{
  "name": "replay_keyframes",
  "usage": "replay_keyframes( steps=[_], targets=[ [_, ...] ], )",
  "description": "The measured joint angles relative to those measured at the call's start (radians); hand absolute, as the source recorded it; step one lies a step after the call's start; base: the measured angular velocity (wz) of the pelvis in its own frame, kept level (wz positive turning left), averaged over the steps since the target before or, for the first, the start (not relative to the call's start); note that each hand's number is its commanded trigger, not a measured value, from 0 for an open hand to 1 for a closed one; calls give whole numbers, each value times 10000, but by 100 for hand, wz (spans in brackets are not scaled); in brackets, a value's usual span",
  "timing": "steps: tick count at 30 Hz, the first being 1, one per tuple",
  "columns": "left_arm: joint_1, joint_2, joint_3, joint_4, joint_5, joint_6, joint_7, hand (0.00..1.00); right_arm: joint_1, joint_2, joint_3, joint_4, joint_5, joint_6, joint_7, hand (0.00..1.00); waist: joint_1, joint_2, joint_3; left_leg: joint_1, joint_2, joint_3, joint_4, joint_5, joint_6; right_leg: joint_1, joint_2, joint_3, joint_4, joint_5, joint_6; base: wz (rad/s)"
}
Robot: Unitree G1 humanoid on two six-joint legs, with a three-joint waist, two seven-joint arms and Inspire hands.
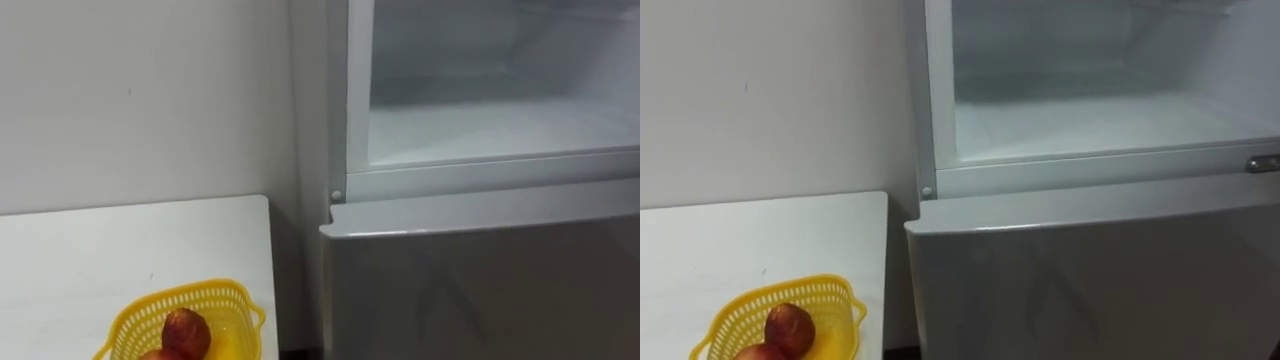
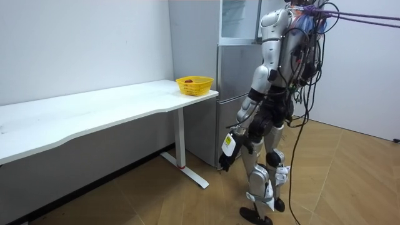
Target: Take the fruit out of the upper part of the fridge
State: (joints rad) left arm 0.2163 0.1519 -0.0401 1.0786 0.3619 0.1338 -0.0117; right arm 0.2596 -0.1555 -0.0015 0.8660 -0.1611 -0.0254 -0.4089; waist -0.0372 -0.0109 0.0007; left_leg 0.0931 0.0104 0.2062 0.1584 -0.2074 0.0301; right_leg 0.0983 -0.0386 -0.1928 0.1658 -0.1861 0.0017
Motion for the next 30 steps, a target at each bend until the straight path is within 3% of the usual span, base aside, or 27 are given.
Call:
replay_keyframes(
  steps=[3, 10, 14, 21, 30],
  targets=[
    [137, -32, 310, -57, 137, 5, -71, 0, -222, 2, -15, 950, 69, 62, 515, 0, 171, 18, 19, 6, -4, -42, -12, -3, -5, 29, 3, -18, -55, -4, 0, 2],
    [429, -42, 1006, -70, 438, 598, -471, 0, -1107, 39, 16, 2984, 782, 758, 2130, 0, 227, -98, -30, -77, -61, -445, 108, -23, -3, 193, -37, -372, -156, -15, 9, 15],
    [368, -50, 1006, -142, 438, 800, -578, 0, -1224, 45, 45, 3474, 1856, 1077, 2690, 0, 334, -76, 11, -24, -68, -473, 115, -24, -4, 232, -49, -450, -216, -33, 18, 6],
    [305, -107, 1222, -149, 449, 873, -681, 0, -1186, 110, -434, 4330, 4736, 1377, 3419, 0, 328, -69, 21, -27, -80, -623, 131, -24, -6, 401, -36, -548, -303, -35, 15, 6],
    [586, -283, 2182, -192, 442, 854, -697, 0, -918, 196, -2729, 4776, 9892, 1587, 3906, 0, -251, -17, 21, 39, -91, -714, 141, -43, -25, 436, -28, -547, -310, -100, 4, 1]
  ],
)
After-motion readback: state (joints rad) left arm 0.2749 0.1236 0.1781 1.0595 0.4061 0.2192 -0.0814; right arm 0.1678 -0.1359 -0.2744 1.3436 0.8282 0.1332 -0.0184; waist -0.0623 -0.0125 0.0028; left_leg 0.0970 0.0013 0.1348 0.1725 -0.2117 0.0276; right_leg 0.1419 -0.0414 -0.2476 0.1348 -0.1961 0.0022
